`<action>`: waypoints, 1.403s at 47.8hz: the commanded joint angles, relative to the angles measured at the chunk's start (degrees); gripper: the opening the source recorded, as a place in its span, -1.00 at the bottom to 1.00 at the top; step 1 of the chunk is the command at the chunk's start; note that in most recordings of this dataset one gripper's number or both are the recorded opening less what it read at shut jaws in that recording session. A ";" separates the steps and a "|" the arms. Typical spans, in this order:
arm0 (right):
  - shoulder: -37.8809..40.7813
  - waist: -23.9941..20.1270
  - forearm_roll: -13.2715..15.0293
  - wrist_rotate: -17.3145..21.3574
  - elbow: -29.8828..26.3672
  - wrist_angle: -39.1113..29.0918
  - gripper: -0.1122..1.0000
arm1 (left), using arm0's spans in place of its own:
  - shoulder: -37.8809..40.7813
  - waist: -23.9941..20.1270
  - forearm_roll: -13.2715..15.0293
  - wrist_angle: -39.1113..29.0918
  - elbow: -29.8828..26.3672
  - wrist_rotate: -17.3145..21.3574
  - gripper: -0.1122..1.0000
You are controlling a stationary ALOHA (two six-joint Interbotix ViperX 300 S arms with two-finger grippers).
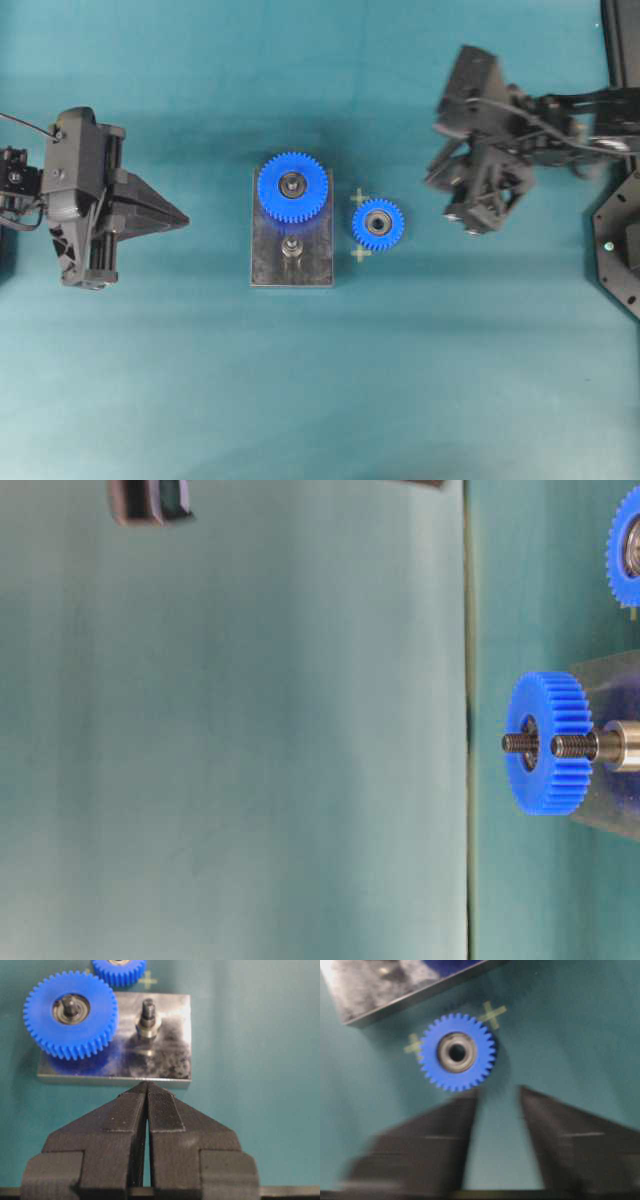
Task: Fit the small gear onto the shaft.
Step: 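Move the right gripper toward the small blue gear beside the plate, then close the right gripper on the small blue gear's hub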
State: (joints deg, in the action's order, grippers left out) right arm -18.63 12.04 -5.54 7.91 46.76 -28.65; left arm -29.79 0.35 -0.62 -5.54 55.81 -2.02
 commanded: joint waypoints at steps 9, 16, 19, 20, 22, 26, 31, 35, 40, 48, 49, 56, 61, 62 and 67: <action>6.94 0.26 0.44 -0.09 -4.31 0.35 0.82 | -0.09 -0.18 -0.18 -1.67 -2.55 0.00 -0.80; 11.51 0.18 0.44 -0.26 -6.50 -0.35 0.76 | 0.00 -0.18 -0.18 -3.16 -2.90 0.09 -0.80; 13.36 0.18 0.44 -0.35 -7.73 -1.23 0.76 | -0.09 -0.18 -0.18 -3.25 -2.90 0.09 -0.80; 13.97 0.18 0.44 -0.35 -8.17 -1.67 0.76 | 0.00 -0.18 -0.18 -3.25 -2.90 0.09 -0.80; 15.21 0.09 0.44 -0.35 -9.14 -2.55 0.76 | 0.00 -0.18 -0.18 -3.25 -2.90 0.09 -0.80; 18.02 -0.53 0.44 -0.53 -11.16 -5.27 0.74 | -0.09 -0.18 -0.18 -3.25 -2.90 0.09 -0.80; 20.65 -1.05 0.35 -0.62 -13.10 -7.47 0.74 | 0.00 -0.18 -0.18 -3.25 -2.81 0.09 -0.80; 22.32 -1.14 0.44 -0.62 -14.15 -8.53 0.74 | 0.00 -0.18 -0.18 -3.25 -2.81 0.09 -0.80; 23.12 -0.97 0.53 -0.62 -14.68 -8.26 0.74 | 0.00 -0.18 -0.26 -3.25 -2.72 0.09 -0.80; 24.08 -1.05 0.53 -0.62 -14.94 -8.26 0.74 | 0.00 -0.18 -0.18 -3.16 -2.72 0.09 -0.80; 24.26 -1.05 0.53 -0.62 -14.94 -8.35 0.74 | 0.00 -0.18 -0.18 -3.25 -2.72 0.09 -0.80; 25.49 -1.05 0.53 -0.62 -14.94 -8.17 0.74 | 0.00 -0.18 -0.18 -3.25 -2.55 0.09 -0.80; 26.28 -0.97 0.53 -0.53 -15.29 -8.09 0.74 | 0.00 -0.18 -0.18 -3.25 -2.46 0.09 -0.80; 26.46 -0.97 0.53 -0.53 -15.29 -8.09 0.74 | 0.00 -0.09 -0.18 -3.25 -2.55 0.09 -0.80; 27.07 -0.97 0.53 -0.53 -15.73 -8.26 0.74 | 0.00 -0.18 -0.18 -3.16 -2.46 0.09 -0.80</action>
State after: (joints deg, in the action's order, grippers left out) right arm 8.96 11.07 -5.19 7.82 32.17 -36.91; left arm -29.53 0.26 -0.70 -9.05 54.32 -1.93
